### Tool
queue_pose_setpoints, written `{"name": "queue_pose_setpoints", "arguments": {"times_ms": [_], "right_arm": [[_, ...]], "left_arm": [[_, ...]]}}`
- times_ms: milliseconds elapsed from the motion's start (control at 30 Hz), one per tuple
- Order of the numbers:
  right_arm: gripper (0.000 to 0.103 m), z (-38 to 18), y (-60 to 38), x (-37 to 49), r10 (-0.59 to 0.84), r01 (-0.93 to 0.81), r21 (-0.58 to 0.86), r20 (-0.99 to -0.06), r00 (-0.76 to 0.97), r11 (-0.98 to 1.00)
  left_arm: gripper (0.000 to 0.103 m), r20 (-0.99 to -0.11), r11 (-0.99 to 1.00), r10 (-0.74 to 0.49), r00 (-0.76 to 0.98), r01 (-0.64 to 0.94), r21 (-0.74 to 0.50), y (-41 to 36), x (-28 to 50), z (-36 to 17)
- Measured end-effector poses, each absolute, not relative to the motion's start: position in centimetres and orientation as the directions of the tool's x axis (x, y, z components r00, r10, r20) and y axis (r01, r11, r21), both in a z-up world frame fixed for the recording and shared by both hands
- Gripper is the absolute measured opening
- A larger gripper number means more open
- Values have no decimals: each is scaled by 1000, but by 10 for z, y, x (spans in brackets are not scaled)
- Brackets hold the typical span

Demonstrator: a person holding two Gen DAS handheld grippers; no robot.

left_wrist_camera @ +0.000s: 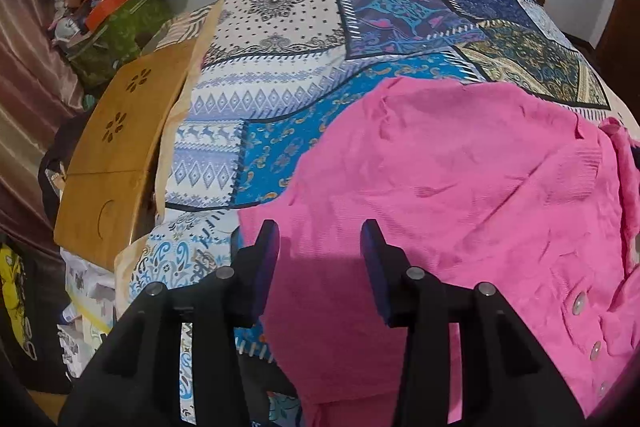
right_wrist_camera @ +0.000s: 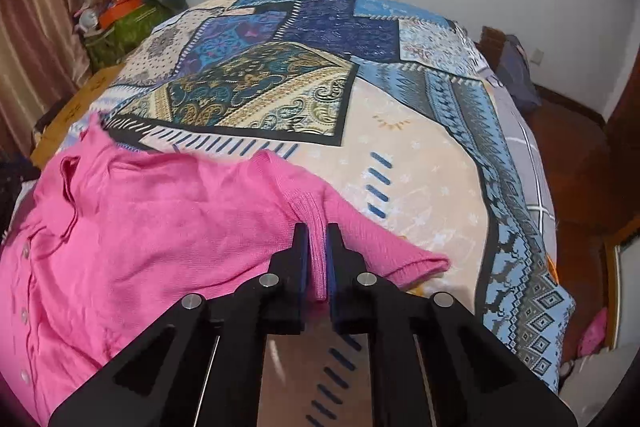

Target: Fold small clothes

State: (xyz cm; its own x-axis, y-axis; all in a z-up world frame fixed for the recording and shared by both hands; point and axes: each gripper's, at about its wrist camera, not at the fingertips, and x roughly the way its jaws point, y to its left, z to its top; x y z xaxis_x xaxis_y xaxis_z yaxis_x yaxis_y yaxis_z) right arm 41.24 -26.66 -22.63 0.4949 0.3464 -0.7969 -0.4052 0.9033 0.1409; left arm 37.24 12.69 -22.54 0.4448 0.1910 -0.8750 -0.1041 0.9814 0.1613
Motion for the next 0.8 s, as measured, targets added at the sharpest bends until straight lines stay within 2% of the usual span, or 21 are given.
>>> {"name": "queue_pose_setpoints", "arguments": {"times_ms": [233,367,567,700,767,800], "right_arm": [[5,-202,-306,404,321,-325,157,-772,548,933],[5,-179,-349,396,265,-241,146,-760,594,960],[6,-157,-407,384,185,-123,139,-771,609,983],[12,-157,-408,375,188,-140,132,-805,563,981],[25,-153,-398,369,223,-176,149,-793,566,973],[34,-149,-394,367,237,-190,154,-783,576,970]], "left_arm": [[43,-883,989,151,443,-60,139,104,370,-220],[51,-877,990,139,460,-31,141,88,366,-210],[52,-876,991,121,467,-10,132,73,359,-200],[52,-868,989,142,475,-23,149,73,356,-195],[52,-867,988,148,477,-36,149,78,355,-192],[53,-866,988,153,476,-43,151,81,355,-191]]}}
